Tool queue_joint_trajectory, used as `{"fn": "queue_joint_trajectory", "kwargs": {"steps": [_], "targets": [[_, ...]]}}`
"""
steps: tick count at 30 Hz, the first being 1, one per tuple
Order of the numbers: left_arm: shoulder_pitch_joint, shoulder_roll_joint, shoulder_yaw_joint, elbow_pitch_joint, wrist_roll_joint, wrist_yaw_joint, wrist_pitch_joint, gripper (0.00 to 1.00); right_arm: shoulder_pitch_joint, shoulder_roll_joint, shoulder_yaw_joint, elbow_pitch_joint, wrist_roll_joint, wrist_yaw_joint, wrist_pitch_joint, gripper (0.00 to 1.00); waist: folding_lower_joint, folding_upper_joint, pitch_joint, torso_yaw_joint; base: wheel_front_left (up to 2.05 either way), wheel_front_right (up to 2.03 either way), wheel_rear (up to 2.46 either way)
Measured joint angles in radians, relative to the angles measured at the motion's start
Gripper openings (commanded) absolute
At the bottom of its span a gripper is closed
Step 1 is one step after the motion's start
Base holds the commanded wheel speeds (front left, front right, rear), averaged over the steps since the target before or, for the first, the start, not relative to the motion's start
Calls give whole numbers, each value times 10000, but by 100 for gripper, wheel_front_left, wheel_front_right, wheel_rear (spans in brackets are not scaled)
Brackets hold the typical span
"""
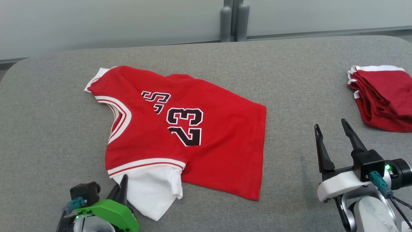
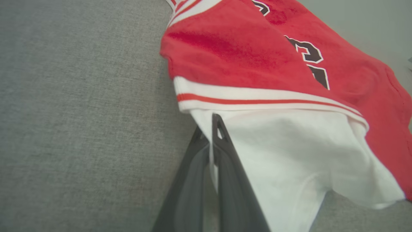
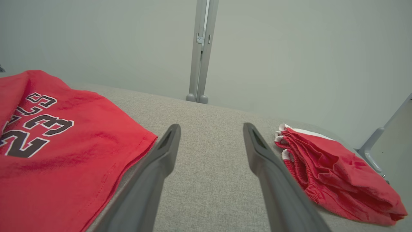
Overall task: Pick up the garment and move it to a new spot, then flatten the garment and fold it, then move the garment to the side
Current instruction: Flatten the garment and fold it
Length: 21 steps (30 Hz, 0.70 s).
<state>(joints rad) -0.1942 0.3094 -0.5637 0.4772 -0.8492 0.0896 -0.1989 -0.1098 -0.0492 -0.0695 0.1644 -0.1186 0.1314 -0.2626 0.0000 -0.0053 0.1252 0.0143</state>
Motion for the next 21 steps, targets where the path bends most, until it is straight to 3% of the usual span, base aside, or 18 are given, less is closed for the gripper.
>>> {"fn": "queue_joint_trajectory", "kwargs": {"steps": [13, 19, 21], "targets": [[244, 1942, 123, -637, 240, 288, 1348, 0, 22, 2, 257, 330, 19, 0, 0, 100, 0, 0, -152, 261, 0, 0, 0], [-43, 2184, 146, -407, 376, 426, 1448, 0, 21, 0, 489, 917, 238, -2, 0, 100, 0, 0, -240, 202, 0, 0, 0], [-117, 2232, 213, -215, 424, 512, 1306, 7, 20, 2, 596, 1068, 370, 0, 0, 100, 0, 0, -269, 189, 0, 0, 0]]}}
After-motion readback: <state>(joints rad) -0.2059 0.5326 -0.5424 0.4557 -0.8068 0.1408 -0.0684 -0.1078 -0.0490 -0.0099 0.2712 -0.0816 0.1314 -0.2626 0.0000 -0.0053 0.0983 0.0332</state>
